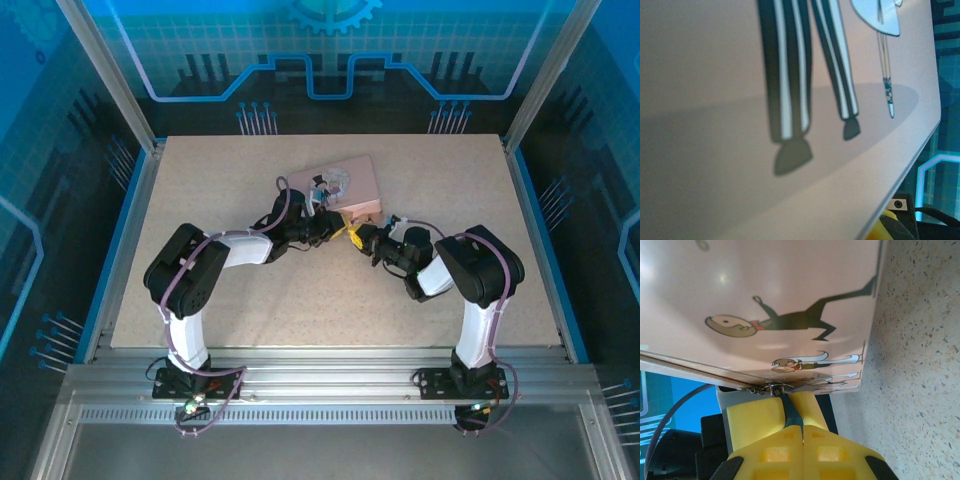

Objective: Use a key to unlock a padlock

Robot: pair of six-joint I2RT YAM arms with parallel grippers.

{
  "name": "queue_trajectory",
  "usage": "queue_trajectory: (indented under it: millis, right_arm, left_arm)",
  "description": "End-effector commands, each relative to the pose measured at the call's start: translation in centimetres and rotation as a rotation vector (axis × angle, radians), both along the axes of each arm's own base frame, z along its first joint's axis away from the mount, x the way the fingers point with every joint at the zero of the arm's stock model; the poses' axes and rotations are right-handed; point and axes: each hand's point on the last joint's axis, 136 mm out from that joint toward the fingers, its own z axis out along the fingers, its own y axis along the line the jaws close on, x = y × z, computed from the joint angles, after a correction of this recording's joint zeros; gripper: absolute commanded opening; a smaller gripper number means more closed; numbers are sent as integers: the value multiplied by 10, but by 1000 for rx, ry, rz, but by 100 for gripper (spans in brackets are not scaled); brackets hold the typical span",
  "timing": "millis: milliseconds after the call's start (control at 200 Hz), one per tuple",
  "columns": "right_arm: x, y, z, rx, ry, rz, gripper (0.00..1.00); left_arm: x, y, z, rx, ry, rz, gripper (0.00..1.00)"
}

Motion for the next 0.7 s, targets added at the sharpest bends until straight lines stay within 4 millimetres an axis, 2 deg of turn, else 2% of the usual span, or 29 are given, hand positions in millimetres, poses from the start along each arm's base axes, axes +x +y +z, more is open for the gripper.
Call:
queue_trajectory:
  millis: [0, 470, 695]
  right_arm:
    - [10, 6, -10, -21, 34, -26, 0]
    - [13, 18, -3, 18, 48, -24, 0]
    - [6, 15, -14, -11, 65, -7, 0]
  left_arm:
    - [-44, -36, 20, -111, 36, -215, 7]
    - [-51, -41, 16, -106, 54, -238, 5]
    - [-48, -32, 10, -69, 64, -215, 7]
